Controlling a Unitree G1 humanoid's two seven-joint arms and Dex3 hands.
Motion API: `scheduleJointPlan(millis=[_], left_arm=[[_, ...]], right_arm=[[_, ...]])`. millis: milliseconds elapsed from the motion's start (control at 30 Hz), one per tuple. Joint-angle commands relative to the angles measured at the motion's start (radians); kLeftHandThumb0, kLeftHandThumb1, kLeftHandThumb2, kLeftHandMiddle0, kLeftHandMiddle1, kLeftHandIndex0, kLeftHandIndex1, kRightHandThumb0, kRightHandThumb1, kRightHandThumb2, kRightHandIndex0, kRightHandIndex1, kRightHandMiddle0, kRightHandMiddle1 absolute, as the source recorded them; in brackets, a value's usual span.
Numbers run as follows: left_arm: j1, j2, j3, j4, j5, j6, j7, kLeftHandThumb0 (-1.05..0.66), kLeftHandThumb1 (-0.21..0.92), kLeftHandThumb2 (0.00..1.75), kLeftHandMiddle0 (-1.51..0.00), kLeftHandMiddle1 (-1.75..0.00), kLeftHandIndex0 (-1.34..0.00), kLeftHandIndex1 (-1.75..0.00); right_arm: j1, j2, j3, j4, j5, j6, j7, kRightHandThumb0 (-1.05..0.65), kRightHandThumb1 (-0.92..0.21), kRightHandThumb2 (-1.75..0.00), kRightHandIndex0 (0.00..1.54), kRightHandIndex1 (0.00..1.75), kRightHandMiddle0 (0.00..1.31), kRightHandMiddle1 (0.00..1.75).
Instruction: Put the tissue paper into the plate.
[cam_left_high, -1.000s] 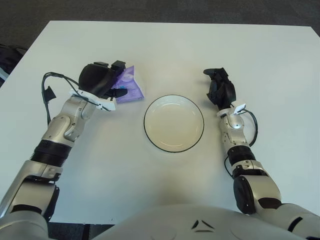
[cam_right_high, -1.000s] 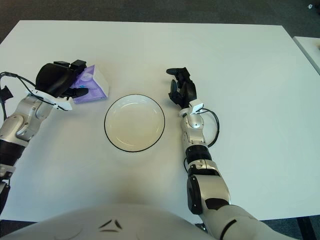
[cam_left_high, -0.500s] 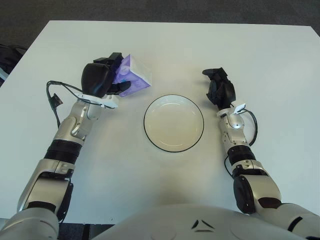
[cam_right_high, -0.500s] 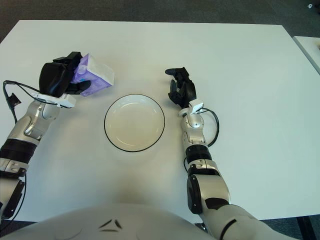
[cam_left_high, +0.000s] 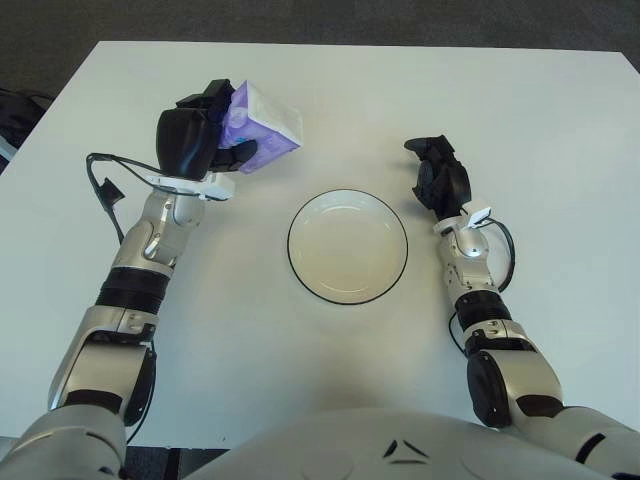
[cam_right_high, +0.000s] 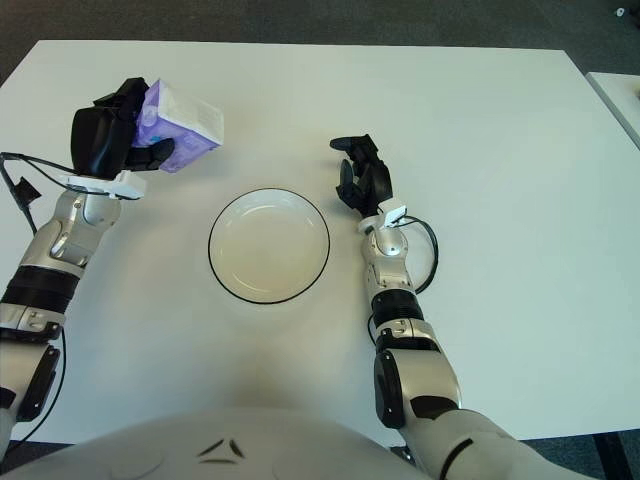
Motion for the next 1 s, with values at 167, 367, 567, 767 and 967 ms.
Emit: scheduleJointPlan(millis=[167, 367, 567, 767, 967], left_arm=[[-0.026, -0.050, 0.000, -0.172, -0.026, 0.022, -0.060, -0.14, 0.31, 1.33, -1.28, -1.75, -1.07, -1.75], [0.034, -0.093, -0.033, -0.338, -0.032, 0.022, -0.130, -0.15, 0.31, 1.33, -1.29, -1.75, -1.09, -1.75], [0.061, -0.115, -0.047, -0.407, -0.052, 0.022, -0.194, -0.16, 0.32, 1.33, -1.30, -1.75, -1.10, -1.75], [0.073, -0.133, -0.081, -0.455, -0.107, 0.002, -0.293, -0.15, 0.31, 1.33, -1.30, -1.75, -1.09, -1.75], [0.088, -0.154, -0.125, -0.492, -0.160, -0.011, -0.387, -0.12, 0.29, 1.34, -1.29, -1.75, -1.07, -1.75]], right_arm=[[0.206, 0.035, -0.005, 0.187, 0.010, 0.088, -0.007, -0.48, -0.92, -0.73, 0.35, 0.56, 0.32, 1.19], [0.205, 0.037, 0.002, 0.190, 0.000, 0.082, -0.016, -0.49, -0.91, -0.73, 0.34, 0.56, 0.34, 1.20], [0.204, 0.036, 0.006, 0.192, -0.003, 0.079, -0.020, -0.50, -0.92, -0.73, 0.33, 0.56, 0.32, 1.19], [0.200, 0.038, 0.008, 0.194, -0.008, 0.084, -0.030, -0.51, -0.92, -0.74, 0.34, 0.56, 0.31, 1.19], [0.197, 0.044, 0.007, 0.193, -0.006, 0.093, -0.041, -0.50, -0.92, -0.74, 0.34, 0.57, 0.30, 1.18]])
